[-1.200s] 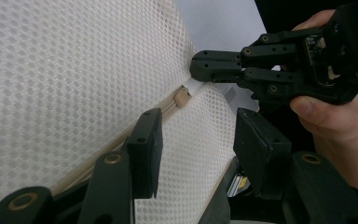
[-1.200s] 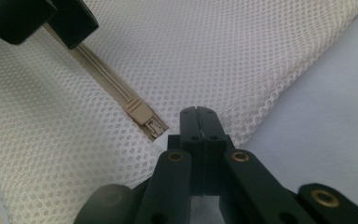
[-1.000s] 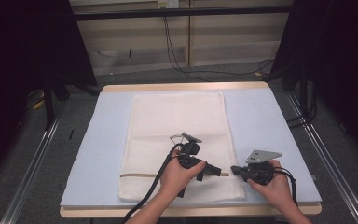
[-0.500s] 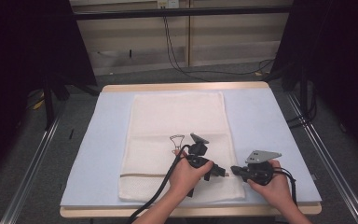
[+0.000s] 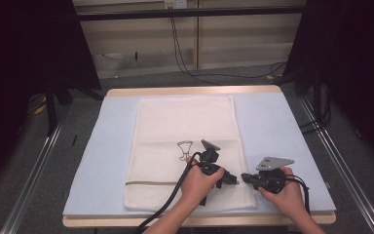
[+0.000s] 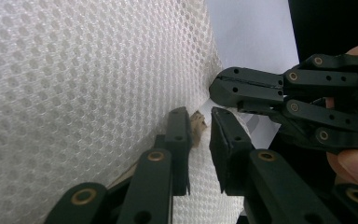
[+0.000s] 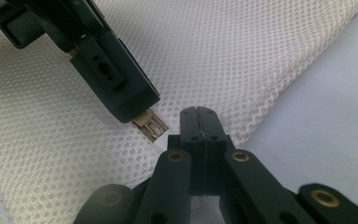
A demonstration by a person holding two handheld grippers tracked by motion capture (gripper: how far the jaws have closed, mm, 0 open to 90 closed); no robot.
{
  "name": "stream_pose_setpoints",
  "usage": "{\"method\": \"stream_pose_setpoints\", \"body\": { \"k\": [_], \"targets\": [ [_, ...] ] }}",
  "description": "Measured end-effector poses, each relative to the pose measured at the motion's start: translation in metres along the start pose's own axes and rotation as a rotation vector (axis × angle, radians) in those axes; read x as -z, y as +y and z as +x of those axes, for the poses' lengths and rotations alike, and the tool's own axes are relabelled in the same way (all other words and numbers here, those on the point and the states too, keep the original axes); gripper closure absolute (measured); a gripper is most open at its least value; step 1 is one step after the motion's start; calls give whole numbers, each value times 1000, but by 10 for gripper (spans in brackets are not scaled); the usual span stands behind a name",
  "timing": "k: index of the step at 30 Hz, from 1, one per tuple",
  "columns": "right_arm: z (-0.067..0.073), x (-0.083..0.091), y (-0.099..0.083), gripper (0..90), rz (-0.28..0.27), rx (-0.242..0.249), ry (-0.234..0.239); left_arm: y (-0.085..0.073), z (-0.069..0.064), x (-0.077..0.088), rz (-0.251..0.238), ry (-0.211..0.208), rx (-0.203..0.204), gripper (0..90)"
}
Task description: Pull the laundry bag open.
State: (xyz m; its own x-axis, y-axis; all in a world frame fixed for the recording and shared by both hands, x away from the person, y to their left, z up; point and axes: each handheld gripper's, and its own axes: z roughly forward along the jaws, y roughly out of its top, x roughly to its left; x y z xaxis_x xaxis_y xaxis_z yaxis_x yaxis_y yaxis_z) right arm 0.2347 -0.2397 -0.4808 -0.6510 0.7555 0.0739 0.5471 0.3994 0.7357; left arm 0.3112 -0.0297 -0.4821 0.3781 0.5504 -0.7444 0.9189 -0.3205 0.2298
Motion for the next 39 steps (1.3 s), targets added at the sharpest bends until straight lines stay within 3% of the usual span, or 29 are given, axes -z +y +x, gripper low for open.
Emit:
{"method": "stream_pose_setpoints", "body": {
  "k": [9, 19, 39],
  "targets": [
    [0, 0, 0, 900, 1, 5, -3, 1, 2, -4, 0, -14, 29, 865],
    [1, 0, 1, 900, 9, 3, -10, 0, 4, 1, -1, -16, 23, 873],
    [1, -1, 1, 900, 14, 8, -9, -4, 12, 26, -6, -22, 12, 873]
  ]
}}
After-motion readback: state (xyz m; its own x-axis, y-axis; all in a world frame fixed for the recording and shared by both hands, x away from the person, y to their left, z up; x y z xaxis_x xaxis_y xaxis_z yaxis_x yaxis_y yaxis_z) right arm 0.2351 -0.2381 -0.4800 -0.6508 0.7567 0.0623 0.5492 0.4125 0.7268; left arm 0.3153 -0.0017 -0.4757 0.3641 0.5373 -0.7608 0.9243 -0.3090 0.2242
